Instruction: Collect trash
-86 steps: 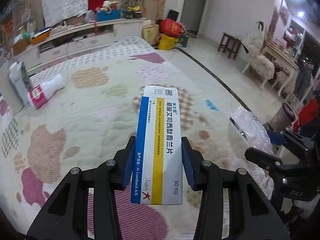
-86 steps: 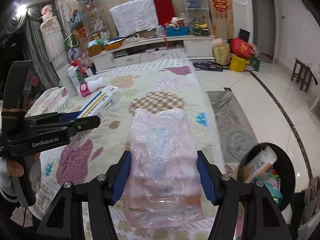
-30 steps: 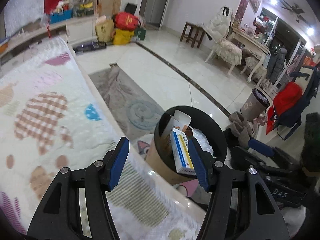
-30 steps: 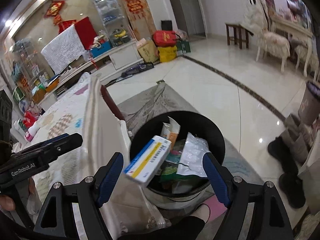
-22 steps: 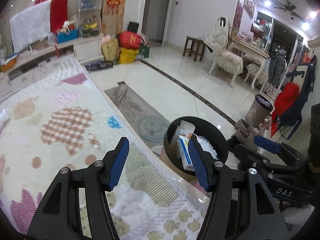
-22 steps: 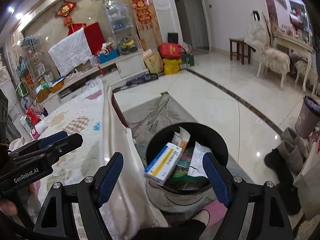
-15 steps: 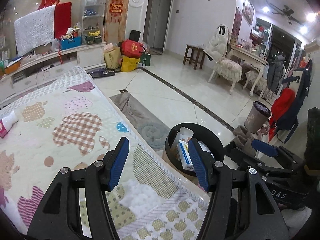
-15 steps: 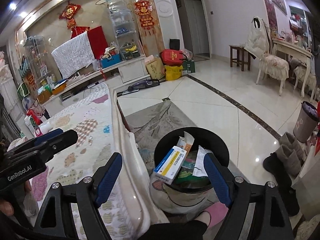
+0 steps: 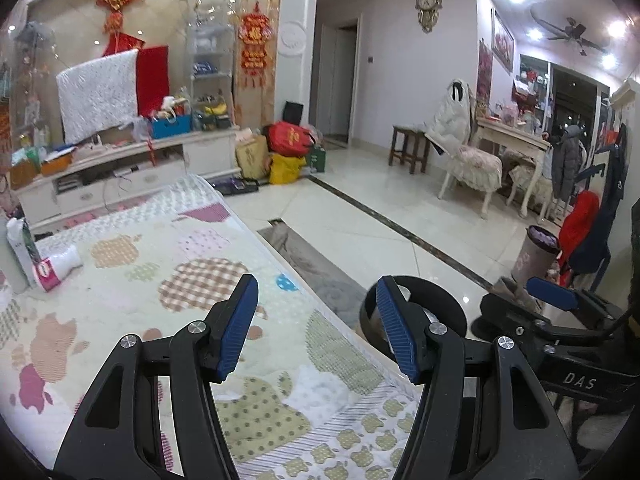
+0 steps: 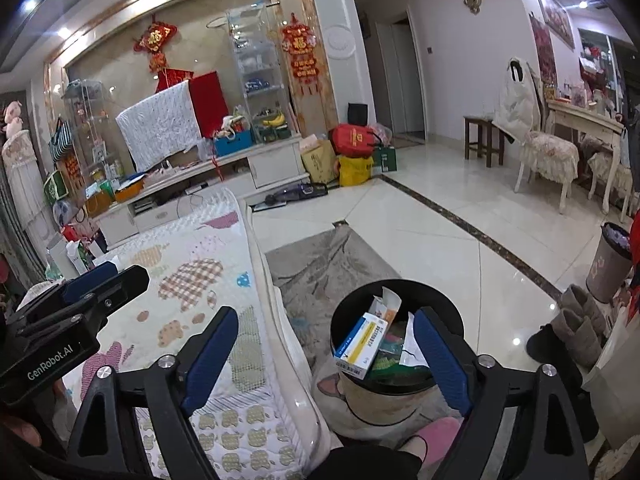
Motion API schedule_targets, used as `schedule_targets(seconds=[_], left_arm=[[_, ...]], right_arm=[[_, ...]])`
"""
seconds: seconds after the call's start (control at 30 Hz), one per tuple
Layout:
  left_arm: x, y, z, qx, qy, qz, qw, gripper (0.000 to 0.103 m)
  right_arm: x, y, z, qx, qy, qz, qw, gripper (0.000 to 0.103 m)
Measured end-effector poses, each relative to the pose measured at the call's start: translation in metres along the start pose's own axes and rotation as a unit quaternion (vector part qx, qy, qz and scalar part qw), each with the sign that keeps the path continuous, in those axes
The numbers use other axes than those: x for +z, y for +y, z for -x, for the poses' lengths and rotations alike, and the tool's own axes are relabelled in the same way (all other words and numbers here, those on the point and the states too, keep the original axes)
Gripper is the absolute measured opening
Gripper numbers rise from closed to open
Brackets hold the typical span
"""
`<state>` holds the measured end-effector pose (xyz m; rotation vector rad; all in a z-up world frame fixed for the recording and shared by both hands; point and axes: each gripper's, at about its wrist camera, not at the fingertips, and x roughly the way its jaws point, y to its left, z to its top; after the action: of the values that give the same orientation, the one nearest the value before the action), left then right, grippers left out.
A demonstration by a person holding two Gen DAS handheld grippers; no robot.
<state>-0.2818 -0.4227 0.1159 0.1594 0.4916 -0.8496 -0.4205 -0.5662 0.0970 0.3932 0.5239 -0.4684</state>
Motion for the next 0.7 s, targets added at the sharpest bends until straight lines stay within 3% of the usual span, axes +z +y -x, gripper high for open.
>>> schedule_targets(seconds=[0.7], left_arm=[[0.001,0.001,0.016,0.005,-0.017,0.002,0.9998,0.063]], right_arm=[[0.0,0.013,0.009,-0.016,-0.017,0.016,1.0,0.089]])
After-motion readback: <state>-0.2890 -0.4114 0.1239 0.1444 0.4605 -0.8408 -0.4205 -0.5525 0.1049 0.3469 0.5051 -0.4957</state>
